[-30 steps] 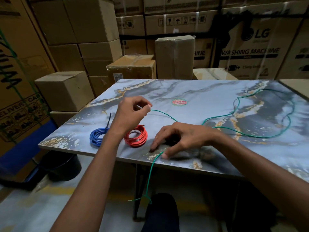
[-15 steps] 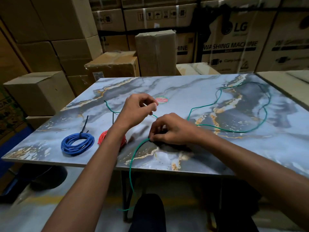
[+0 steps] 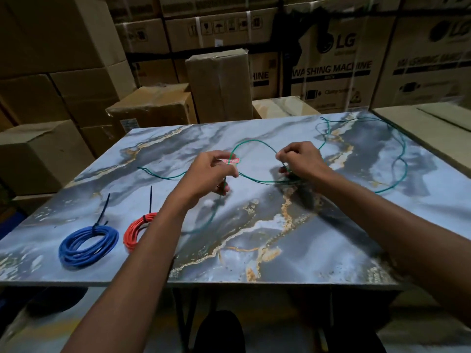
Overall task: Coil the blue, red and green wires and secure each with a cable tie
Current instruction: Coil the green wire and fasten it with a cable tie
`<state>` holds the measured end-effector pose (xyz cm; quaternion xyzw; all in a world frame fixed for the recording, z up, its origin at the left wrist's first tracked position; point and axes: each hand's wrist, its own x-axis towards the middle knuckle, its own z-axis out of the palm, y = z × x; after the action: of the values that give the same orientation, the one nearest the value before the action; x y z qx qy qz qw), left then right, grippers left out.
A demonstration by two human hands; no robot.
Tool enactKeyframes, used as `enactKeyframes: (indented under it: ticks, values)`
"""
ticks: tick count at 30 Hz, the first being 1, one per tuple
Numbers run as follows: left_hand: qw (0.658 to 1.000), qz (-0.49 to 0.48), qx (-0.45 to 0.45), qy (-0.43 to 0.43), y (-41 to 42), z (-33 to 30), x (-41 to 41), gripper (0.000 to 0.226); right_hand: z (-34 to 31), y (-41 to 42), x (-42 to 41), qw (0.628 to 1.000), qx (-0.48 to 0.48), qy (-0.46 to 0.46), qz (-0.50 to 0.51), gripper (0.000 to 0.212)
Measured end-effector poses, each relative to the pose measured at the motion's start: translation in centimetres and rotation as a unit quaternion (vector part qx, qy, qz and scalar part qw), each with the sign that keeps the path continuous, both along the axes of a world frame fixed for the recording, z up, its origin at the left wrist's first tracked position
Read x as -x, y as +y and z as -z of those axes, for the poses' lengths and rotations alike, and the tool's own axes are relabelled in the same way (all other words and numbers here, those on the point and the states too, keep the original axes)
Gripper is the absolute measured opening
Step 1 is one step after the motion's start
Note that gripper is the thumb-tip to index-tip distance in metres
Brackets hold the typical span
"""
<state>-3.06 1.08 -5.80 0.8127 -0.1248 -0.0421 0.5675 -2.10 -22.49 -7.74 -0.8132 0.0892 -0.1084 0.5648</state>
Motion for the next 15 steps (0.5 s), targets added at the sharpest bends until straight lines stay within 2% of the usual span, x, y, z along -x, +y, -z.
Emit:
enactKeyframes:
  ticks: [2,4,6,7,10,12,15]
  values:
    - [1.0,0.003,0.004,0.0,-0.2,-0.4,-0.5,0.02,-0.5,-1.0,-0.5,0.994,-0.098,0.039,0.023,0.02]
    - [1.0,-0.013,0.015,-0.009,-0.7,-0.7,-1.1,0.02,-0.4,-1.9,-0.8,0.994,-0.087,0.049,0.036,0.019]
    - [0.998,-0.04,0.047,-0.013,-1.5,-0.9,-1.8,0.027,0.0,-2.2,-0.8,0.998,0.038,0.026,0.047,0.014]
    - [0.996,-0.052,0.066,-0.007,-2.0,-1.1,-2.1,0.029,0.2,-2.1,-0.6,0.992,0.118,0.003,0.051,0.019]
    - [0.989,-0.063,0.115,0.062,-3.6,-1.7,-3.0,0.031,1.0,-1.1,-0.3,0.94,0.323,-0.104,0.032,0.051]
    - [0.983,-0.046,0.128,0.12,-4.6,-1.9,-3.6,0.039,1.1,0.1,-0.1,0.899,0.399,-0.178,0.025,0.065]
    - [0.977,0.023,0.129,0.168,-5.6,-1.8,-4.1,0.043,1.1,1.4,0.1,0.856,0.451,-0.253,-0.017,0.072]
